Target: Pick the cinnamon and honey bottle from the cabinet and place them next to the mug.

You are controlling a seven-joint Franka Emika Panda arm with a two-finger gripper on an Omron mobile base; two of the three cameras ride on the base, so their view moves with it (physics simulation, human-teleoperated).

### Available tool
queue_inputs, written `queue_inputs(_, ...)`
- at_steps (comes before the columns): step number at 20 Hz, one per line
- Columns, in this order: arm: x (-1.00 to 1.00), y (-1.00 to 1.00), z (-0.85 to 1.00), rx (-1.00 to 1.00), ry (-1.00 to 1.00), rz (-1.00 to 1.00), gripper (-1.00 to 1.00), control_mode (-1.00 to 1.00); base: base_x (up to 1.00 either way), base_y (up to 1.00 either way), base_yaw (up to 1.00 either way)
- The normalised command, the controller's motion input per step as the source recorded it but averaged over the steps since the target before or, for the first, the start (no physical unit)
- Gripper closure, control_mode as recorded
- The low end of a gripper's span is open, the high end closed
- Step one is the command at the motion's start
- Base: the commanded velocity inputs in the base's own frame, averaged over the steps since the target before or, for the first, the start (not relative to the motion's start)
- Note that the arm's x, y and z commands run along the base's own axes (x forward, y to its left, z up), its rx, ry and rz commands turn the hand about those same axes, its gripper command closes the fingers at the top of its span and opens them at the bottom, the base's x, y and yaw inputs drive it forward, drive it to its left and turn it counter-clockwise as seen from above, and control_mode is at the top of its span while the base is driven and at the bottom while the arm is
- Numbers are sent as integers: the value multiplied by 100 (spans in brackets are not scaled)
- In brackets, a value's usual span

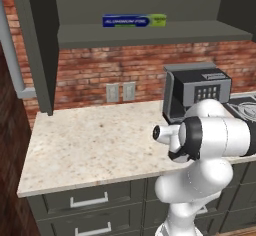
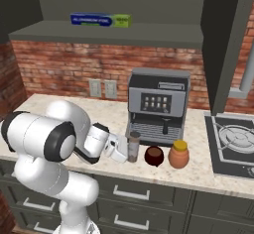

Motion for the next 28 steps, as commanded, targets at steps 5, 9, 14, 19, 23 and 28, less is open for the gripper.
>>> queue_inputs(5, 11, 0, -24, -11, -16, -11, 100, -100, 0, 0, 0)
queue_inputs(9, 2, 0, -6, -13, -15, -12, 100, -100, 0, 0, 0)
queue_inputs(14, 2, 0, -1, -12, -18, -11, 100, -100, 0, 0, 0)
queue_inputs(19, 0, 1, -11, -4, -26, -14, 100, -100, 0, 0, 0)
queue_inputs(23, 0, 2, -26, 0, -34, -19, 100, -100, 0, 0, 0)
queue_inputs(28, 0, 14, -34, 0, -27, -20, 100, -100, 0, 0, 0)
